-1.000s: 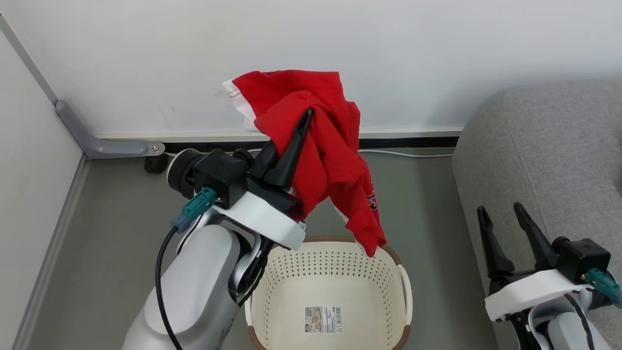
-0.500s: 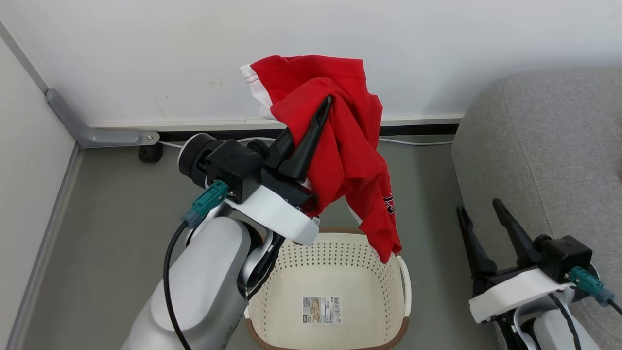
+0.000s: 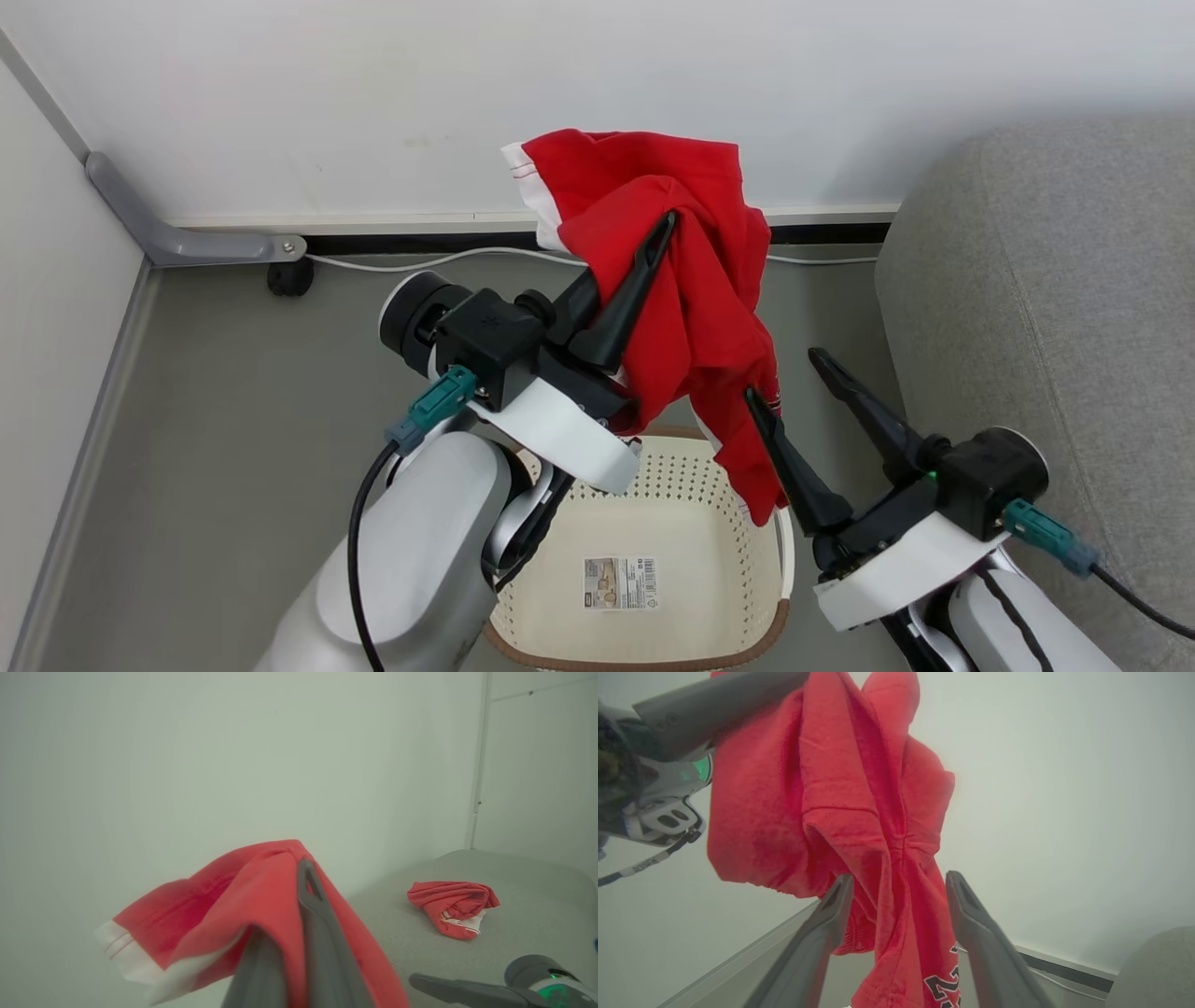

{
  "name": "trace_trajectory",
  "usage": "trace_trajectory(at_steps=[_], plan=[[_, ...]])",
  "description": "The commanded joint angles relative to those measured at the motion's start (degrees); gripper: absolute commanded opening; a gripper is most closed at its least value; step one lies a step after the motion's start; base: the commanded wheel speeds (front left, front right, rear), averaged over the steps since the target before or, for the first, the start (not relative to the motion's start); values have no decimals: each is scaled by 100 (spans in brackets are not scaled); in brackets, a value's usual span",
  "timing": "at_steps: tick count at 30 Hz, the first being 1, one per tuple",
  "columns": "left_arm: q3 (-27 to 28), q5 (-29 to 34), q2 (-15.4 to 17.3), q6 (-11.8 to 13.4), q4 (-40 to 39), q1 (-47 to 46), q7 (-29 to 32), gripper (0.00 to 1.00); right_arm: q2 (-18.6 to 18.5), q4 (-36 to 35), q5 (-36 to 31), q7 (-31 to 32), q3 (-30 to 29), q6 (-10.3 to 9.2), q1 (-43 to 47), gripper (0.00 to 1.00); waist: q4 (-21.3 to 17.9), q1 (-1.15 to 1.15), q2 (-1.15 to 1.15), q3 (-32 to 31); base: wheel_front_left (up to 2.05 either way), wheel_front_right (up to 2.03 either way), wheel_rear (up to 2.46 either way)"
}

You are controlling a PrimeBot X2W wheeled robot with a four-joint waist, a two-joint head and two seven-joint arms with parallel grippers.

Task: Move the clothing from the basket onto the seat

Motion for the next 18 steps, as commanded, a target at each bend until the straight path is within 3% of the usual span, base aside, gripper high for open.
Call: trace_trajectory(at_steps=[1, 18], plan=[[146, -78, 43, 52, -118, -379, -64, 0, -37, -149, 54, -35, 152, 17, -152, 100, 15, 0, 0, 5, 0, 0, 0], [-382, -372, 34, 146, -90, -484, -163, 0, 221, 1172, -299, -35, 455, 17, -1038, 100, 289, 0, 0, 33, 0, 0, 0]])
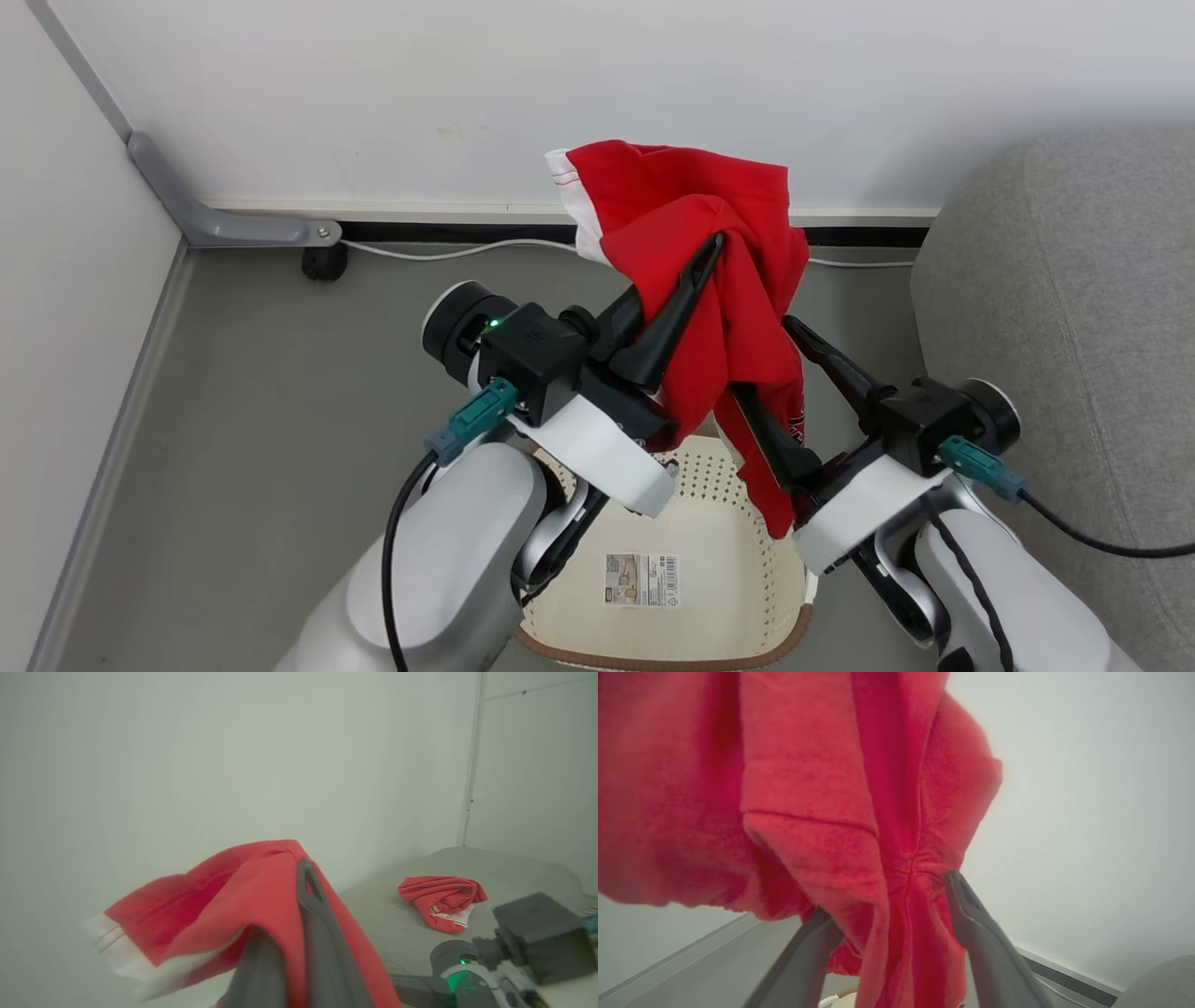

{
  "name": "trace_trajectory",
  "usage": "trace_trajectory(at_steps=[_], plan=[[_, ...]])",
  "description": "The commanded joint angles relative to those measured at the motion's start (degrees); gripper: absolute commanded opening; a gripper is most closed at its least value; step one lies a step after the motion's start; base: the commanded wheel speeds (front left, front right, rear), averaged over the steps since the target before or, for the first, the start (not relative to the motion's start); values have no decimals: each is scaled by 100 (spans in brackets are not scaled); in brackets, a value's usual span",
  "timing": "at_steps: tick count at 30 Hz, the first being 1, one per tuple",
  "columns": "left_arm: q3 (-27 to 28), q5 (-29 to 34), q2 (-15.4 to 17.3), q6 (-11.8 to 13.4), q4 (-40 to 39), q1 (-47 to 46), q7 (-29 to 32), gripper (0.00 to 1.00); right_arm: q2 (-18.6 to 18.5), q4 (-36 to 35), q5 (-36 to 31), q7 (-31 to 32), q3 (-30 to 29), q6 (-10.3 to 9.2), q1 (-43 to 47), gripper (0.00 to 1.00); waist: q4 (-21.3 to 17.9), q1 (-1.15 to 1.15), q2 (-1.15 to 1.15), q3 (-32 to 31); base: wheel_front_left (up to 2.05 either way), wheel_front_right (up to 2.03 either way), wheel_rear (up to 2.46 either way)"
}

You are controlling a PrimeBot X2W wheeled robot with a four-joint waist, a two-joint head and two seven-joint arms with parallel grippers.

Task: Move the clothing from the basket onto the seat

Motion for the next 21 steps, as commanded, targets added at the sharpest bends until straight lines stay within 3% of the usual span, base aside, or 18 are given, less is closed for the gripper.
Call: trace_trajectory(at_steps=[1, 4, 5, 6, 7, 15, 16, 18, 21], plan=[[127, -85, 37, 47, -142, -353, -58, 0, 79, 51, 15, -34, 80, 17, -170, 100, 35, 0, 0, -1, 0, 0, 0], [64, -140, 37, 66, -133, -358, -67, 0, 132, 256, 92, -34, 157, 17, -273, 100, 66, 0, 0, 1, 0, 0, 0], [41, -170, 37, 79, -123, -356, -71, 0, 161, 326, 137, -34, 161, 17, -319, 77, 76, 0, 0, 4, 0, 0, 0], [16, -196, 37, 89, -110, -354, -75, 0, 174, 398, 173, -34, 192, 17, -358, 46, 86, 0, 0, 10, 0, 0, 0], [-10, -216, 36, 98, -96, -352, -78, 0, 190, 446, 228, -34, 208, 17, -387, 0, 95, 0, 0, 17, 0, 0, 0], [-61, -292, 36, 145, 63, -337, -98, 0, 161, 427, 415, -34, 245, 17, -421, 0, 63, 0, 0, 73, 0, 0, 0], [-35, -300, 36, 146, 92, -325, -100, 9, 151, 399, 425, -34, 236, 17, -402, 0, 50, 0, 0, 71, 0, 0, 0], [24, -319, 36, 134, 163, -278, -102, 100, 129, 352, 452, -34, 202, 17, -359, 0, 21, 0, 0, 70, 0, 0, 0], [86, -309, 36, 62, 292, -173, -103, 100, 97, 293, 485, -34, 100, 17, -291, 0, -25, 0, 0, 55, 0, 0, 0]])
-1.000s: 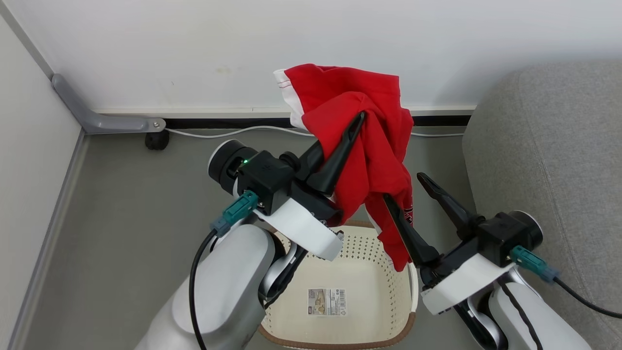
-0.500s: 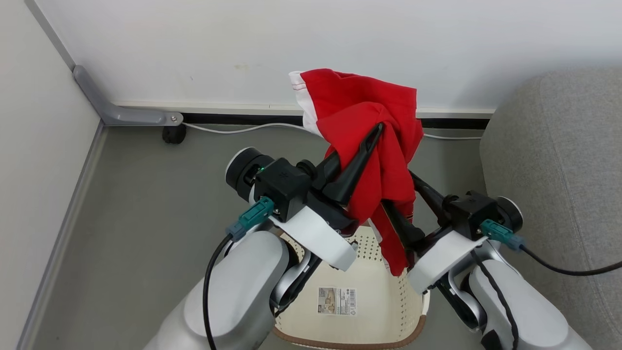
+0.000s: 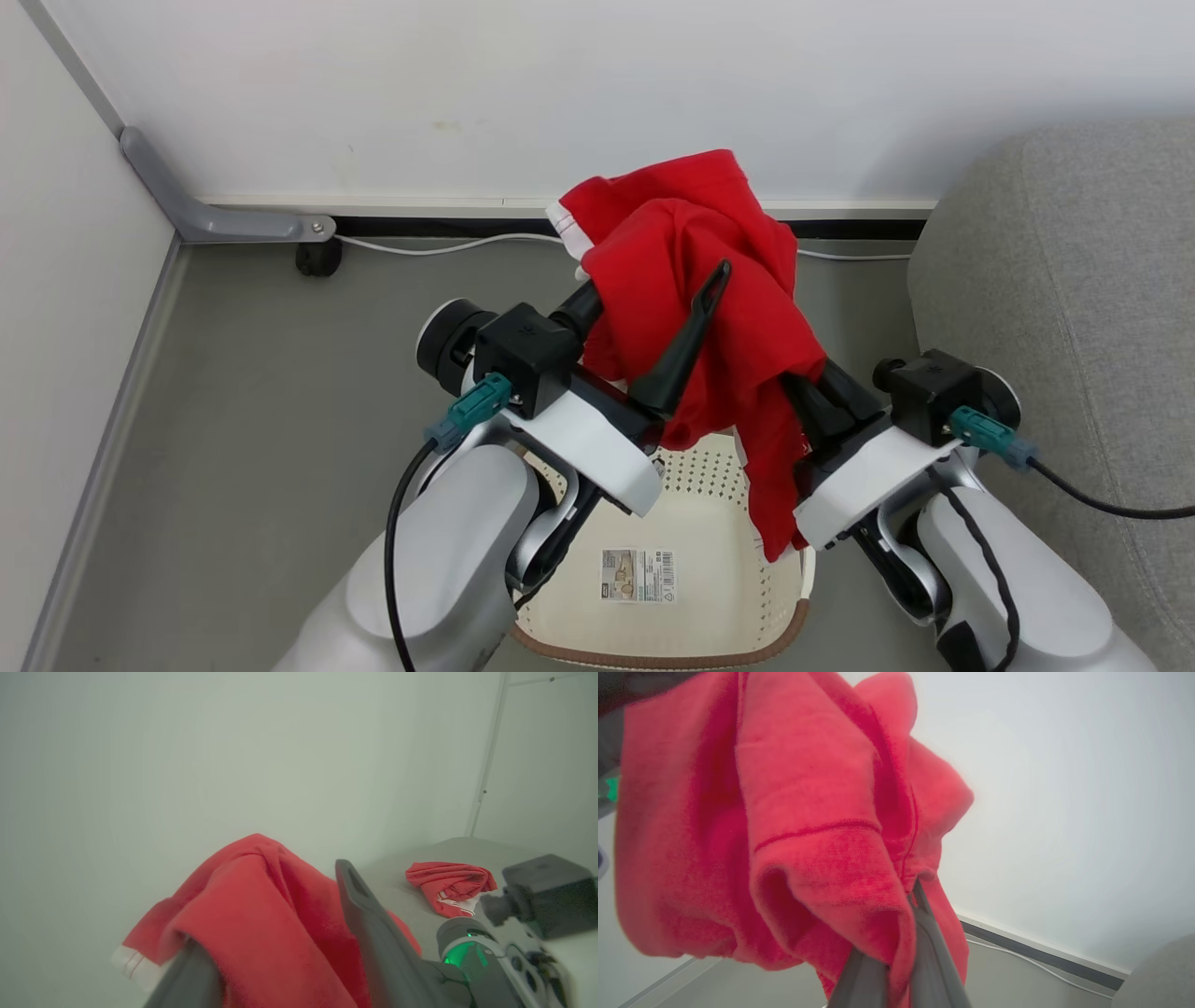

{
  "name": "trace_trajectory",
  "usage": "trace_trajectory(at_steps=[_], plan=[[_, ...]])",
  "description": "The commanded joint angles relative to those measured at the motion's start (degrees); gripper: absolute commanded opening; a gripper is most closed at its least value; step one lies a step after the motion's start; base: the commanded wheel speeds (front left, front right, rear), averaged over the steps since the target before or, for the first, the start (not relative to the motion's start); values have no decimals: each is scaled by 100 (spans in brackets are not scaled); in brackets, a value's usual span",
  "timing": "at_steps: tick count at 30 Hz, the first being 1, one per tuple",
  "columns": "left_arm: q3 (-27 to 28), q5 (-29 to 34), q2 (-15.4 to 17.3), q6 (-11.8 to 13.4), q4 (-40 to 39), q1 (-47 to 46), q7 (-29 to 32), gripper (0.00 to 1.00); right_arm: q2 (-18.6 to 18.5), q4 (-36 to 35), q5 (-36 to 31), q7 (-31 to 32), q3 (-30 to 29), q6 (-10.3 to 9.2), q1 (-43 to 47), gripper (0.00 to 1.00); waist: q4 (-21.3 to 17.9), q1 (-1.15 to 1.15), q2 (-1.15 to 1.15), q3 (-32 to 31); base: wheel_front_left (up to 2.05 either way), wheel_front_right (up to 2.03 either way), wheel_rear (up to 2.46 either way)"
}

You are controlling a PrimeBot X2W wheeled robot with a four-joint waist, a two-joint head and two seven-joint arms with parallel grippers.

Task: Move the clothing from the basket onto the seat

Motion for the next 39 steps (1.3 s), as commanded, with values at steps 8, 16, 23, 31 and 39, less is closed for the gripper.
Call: trace_trajectory(at_steps=[8, 16, 23, 31, 39], plan=[[296, 111, 70, -265, 216, 195, -49, 100, -86, -316, 100, -34, -435, 17, 243, 0, -135, 0, 0, -50, 0, 0, 0], [348, 321, 81, -462, 447, 430, -50, 100, -136, -524, 170, -34, -1044, 17, 396, 0, -361, 0, 0, -68, 0, 0, 0], [358, 388, 72, -571, 638, 539, -50, 100, -143, -809, 176, -34, -1564, 17, 416, 0, -691, 0, 0, -25, 0, 0, 0], [425, 461, 62, -620, 720, 679, -50, 100, -127, -927, 131, -34, -1851, 17, 477, 0, -1123, 0, 0, -55, 0, 0, 0], [484, 540, 56, -638, 772, 770, -50, 100, -65, -989, 141, -34, -1962, 17, 507, 0, -1693, 0, 0, -111, 0, 0, 0]])
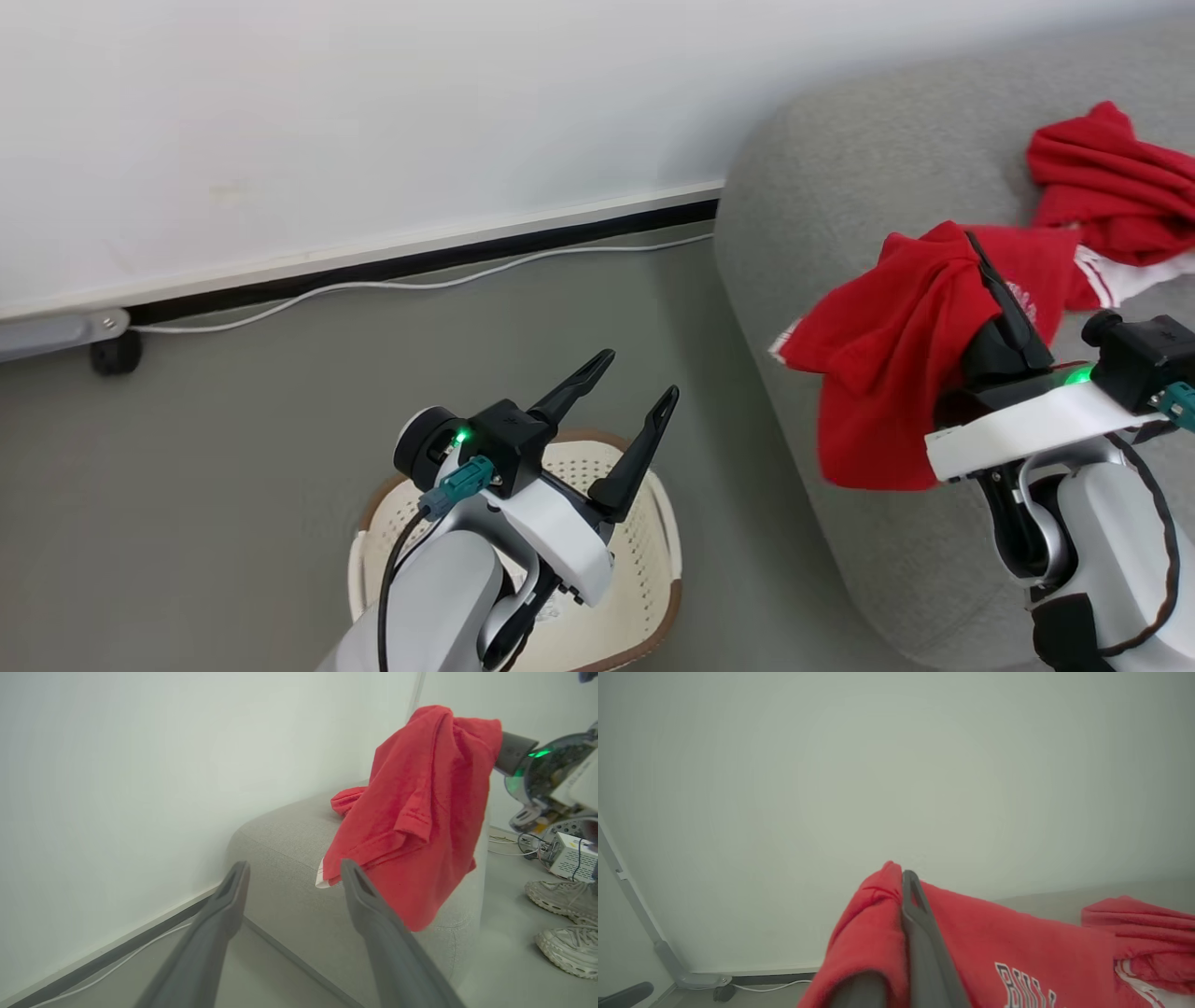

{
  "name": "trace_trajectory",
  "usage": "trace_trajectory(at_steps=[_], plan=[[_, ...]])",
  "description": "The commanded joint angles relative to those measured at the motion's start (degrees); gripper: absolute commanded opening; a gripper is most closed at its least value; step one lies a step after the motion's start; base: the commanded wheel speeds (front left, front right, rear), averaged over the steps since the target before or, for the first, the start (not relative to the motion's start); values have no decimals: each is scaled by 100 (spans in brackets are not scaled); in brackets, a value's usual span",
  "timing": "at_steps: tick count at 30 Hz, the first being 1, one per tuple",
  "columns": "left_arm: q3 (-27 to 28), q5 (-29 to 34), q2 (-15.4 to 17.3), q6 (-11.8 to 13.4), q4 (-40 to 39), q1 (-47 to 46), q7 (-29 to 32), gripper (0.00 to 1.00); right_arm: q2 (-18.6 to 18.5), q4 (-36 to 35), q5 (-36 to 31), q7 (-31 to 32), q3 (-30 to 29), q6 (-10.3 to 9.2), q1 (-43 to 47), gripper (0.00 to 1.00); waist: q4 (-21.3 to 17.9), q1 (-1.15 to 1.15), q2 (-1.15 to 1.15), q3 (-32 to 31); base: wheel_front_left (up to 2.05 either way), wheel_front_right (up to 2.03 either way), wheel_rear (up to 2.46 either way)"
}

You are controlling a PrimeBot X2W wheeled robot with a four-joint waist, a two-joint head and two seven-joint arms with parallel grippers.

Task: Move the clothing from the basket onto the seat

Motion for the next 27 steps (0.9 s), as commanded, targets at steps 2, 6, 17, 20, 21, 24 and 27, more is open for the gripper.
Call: trace_trajectory(at_steps=[2, 6, 17, 20, 21, 24, 27], plan=[[217, 66, 34, -38, -134, -27, -28, 100, 18, -223, -3, -35, -34, 17, 4, 0, -304, 0, 0, -35, 0, 0, 0], [183, 36, 33, -40, -168, 16, -28, 100, 50, -253, -6, -35, -164, 17, 36, 0, -636, 0, 0, -83, 0, 0, 0], [230, 1, 122, -41, -285, 45, -28, 100, 40, -322, -46, -35, -337, 17, 142, 0, -1593, 0, 0, -103, 0, 0, 0], [245, 5, 137, -41, -299, 55, -28, 100, 30, -356, -57, -35, -413, 17, 196, 0, -1795, 0, 0, -105, 0, 0, 0], [239, 6, 138, -41, -300, 56, -28, 100, 21, -373, -62, -35, -446, 17, 217, 0, -1846, 0, 0, -101, 0, 0, 0], [132, -9, 130, -41, -289, -5, -28, 100, -16, -458, -54, -35, -663, 17, 314, 0, -1885, 0, 0, -62, 0, 0, 0], [36, -38, 123, -41, -260, -96, -28, 100, -24, -573, -63, -35, -886, 17, 437, 0, -1914, 0, 0, -17, 0, 0, 0]])
